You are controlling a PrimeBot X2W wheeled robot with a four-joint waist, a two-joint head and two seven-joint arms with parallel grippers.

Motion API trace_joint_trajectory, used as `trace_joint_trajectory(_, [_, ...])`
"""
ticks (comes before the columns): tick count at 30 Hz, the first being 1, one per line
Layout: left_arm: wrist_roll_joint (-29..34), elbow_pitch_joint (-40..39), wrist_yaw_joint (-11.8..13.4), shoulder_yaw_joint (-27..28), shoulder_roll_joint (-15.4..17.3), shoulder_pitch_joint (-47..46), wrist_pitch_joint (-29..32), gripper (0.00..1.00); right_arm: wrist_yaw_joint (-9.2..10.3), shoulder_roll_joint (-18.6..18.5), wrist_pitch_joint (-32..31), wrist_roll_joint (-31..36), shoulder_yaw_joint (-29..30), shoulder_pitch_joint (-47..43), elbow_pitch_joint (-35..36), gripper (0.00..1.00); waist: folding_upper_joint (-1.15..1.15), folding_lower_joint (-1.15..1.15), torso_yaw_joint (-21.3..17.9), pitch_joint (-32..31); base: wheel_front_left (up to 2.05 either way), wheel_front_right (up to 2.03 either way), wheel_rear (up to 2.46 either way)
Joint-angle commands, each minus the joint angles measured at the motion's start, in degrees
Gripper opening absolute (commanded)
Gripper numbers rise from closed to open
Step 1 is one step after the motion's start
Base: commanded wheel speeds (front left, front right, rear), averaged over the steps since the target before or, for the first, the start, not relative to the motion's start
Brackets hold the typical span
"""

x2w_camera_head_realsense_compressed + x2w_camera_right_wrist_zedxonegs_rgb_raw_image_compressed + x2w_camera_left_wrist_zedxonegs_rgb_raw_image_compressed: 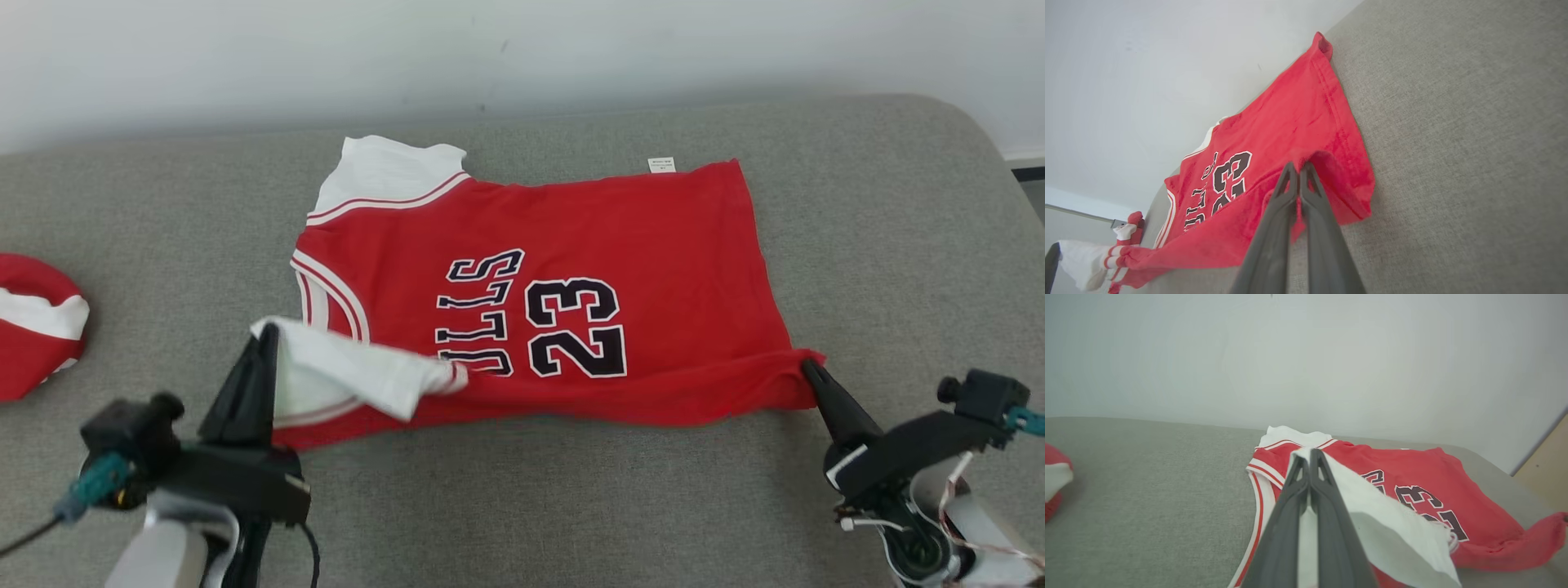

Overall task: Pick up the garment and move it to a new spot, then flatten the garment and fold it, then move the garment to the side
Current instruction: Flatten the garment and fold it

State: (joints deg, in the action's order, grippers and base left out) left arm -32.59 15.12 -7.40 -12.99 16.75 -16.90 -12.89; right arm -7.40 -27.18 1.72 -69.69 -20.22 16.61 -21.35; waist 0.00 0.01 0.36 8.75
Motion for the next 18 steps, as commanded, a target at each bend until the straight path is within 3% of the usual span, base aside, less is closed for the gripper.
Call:
trace_joint_trajectory(1, [-1.17,0.91,-0.02,-0.29,-0.06,-1.74,-0.30,0.00,-0.19,0.62,-0.37,0.70,-0.15,0.98,-0.76,0.00,0.00,-0.01,-0.04,0.39,0.00,0.00,0.00])
trace_joint_trajectory(9, [-3.03,14.83,-0.03,-8.39,2.68,-15.04,-1.08,0.00,-0.19,3.72,-2.30,4.55,-1.92,11.75,-11.75,0.00,0.00,-0.01,-1.36,3.35,0.00,0.00,0.00])
trace_joint_trajectory(18, [-5.06,24.80,-0.04,-16.32,4.92,-24.57,-2.03,0.00,-0.19,5.28,-0.37,7.17,-5.14,20.32,-17.63,0.00,0.00,-0.01,-3.51,6.10,0.00,0.00,0.00])
